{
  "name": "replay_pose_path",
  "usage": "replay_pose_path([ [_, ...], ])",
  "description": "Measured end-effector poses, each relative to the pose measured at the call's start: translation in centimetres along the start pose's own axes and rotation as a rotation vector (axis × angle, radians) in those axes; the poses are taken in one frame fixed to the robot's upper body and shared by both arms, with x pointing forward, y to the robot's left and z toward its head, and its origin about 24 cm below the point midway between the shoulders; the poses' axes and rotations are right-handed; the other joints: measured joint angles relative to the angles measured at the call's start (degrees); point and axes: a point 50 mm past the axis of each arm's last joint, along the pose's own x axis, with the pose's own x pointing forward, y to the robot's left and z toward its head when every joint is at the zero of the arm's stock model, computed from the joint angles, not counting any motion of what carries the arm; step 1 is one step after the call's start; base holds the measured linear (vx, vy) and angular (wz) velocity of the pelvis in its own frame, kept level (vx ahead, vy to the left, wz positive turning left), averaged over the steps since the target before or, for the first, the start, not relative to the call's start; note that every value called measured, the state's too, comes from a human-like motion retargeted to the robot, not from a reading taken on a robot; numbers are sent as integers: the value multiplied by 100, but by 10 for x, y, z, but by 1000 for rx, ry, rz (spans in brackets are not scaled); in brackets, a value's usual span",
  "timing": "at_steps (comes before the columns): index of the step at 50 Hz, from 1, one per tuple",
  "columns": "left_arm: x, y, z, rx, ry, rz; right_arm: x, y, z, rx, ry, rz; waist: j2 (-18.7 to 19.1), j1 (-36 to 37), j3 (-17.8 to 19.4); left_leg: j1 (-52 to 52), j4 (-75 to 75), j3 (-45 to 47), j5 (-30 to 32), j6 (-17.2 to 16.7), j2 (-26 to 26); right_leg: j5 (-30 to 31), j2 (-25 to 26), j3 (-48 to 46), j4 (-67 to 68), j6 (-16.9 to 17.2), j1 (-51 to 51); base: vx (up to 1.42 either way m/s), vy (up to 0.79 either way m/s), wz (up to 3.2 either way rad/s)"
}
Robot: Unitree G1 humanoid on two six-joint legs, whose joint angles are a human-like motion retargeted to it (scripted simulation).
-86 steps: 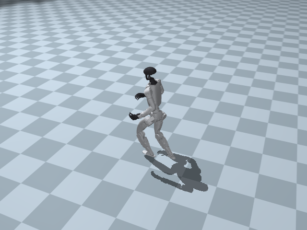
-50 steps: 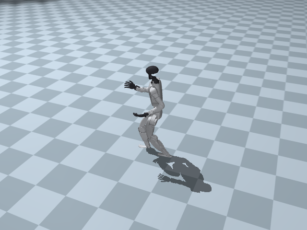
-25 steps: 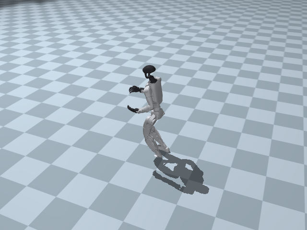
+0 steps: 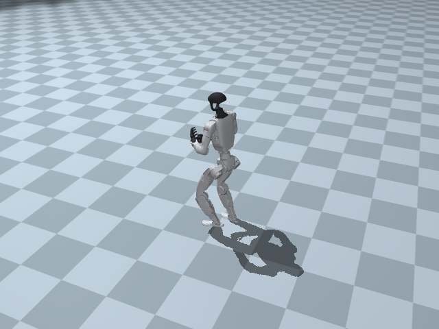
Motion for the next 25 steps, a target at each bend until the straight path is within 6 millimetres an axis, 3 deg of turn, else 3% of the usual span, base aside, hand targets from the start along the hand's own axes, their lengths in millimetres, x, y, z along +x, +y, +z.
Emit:
replay_pose_path([
  [5,-1,3,-8,62,61,-4,-3,-10,-5,2,33,-53,337,95,110,627,1270,-226,-515,116,433,215,496,41,-210,-36,24,-13,-11,-54],
  [10,-14,5,-22,68,140,26,-9,-17,-6,19,43,-111,544,-37,183,1781,1503,-400,-379,-97,278,327,792,95,-271,-88,72,-13,-8,-45],
  [15,-30,9,-34,52,211,71,-11,-26,-1,19,17,-177,455,-309,127,2619,186,-404,-177,-312,-474,446,702,178,-208,8,-146,-19,-3,-25],
  [20,-41,15,-36,76,245,106,-8,-33,12,-4,-37,-219,-95,-630,44,3224,-2195,-158,41,-119,-1695,448,141,421,113,303,-674,-26,3,-1],
  [22,-46,15,-38,80,259,119,-9,-33,14,-11,-46,-221,-257,-693,99,3285,-2528,-11,34,-103,-1874,477,22,472,314,405,-862,-33,3,-11],
  [23,-47,18,-36,99,261,125,-7,-35,18,-24,-63,-222,-366,-738,14,3484,-3468,-28,340,3,-2227,526,-69,519,260,475,-1037,-28,6,-11],
  [25,-50,18,-37,110,273,135,-8,-34,19,-38,-65,-216,-561,-780,54,3586,-3917,107,497,-7,-2463,550,-219,580,436,566,-1216,-32,0,-24],
])
